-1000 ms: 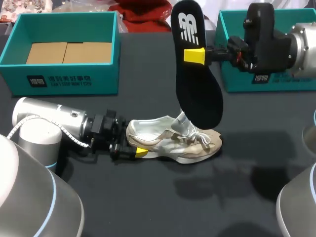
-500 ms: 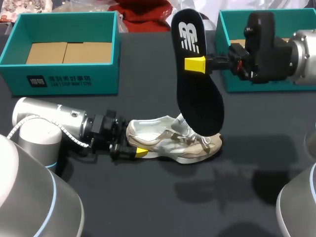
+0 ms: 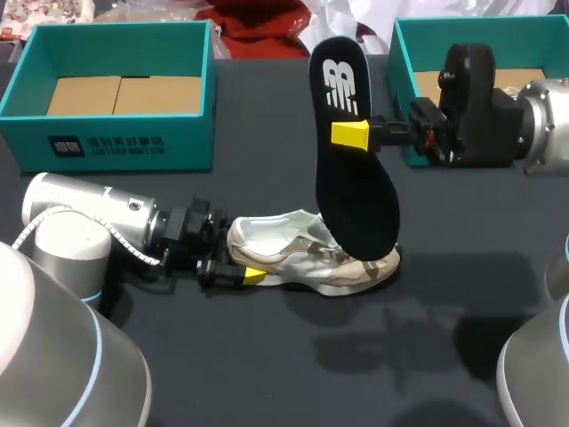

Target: Take the shoe out of the shoebox, open the shoe tongue, remove and reinsert the insole, then place the shoe into the shoebox

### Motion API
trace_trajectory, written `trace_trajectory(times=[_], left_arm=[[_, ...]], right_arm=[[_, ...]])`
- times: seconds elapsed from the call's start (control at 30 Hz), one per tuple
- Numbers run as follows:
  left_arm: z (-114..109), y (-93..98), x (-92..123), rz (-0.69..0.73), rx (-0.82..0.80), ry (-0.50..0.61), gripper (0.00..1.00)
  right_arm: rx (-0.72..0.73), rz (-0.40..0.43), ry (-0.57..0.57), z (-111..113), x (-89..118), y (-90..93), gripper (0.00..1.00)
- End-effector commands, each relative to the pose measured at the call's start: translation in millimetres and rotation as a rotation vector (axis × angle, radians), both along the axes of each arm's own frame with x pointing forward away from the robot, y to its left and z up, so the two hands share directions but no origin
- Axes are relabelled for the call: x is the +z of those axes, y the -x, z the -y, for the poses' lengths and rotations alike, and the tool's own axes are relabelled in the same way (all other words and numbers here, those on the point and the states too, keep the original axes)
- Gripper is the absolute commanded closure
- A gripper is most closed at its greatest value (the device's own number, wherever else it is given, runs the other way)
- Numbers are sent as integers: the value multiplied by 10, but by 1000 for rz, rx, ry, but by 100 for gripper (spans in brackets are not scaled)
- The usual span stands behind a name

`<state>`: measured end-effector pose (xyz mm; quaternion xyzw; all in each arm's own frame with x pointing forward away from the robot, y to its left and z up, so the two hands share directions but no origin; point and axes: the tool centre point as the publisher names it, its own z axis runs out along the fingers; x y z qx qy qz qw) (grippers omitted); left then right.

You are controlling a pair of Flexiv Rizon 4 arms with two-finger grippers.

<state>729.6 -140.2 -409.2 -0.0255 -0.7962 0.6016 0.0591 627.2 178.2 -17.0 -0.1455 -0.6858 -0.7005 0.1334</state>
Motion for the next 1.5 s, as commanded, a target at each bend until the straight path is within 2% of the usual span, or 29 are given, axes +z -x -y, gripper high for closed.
trace_trajectory(times=[0.03,0.47,0.87,0.97,1.5], left_arm=[[-64,45,17,-6,11,-34,0],[-310,126,153,-1,26,-156,0],[-453,131,190,10,36,-433,0],[-557,119,256,76,-53,-596,0],[-557,119,256,76,-53,-596,0]], right_arm=[[-4,0,1,-6,-8,18,100],[-4,0,1,-6,-8,18,100],[-4,0,1,-6,-8,18,100],[-4,0,1,-6,-8,18,100],[-4,0,1,-6,-8,18,100]])
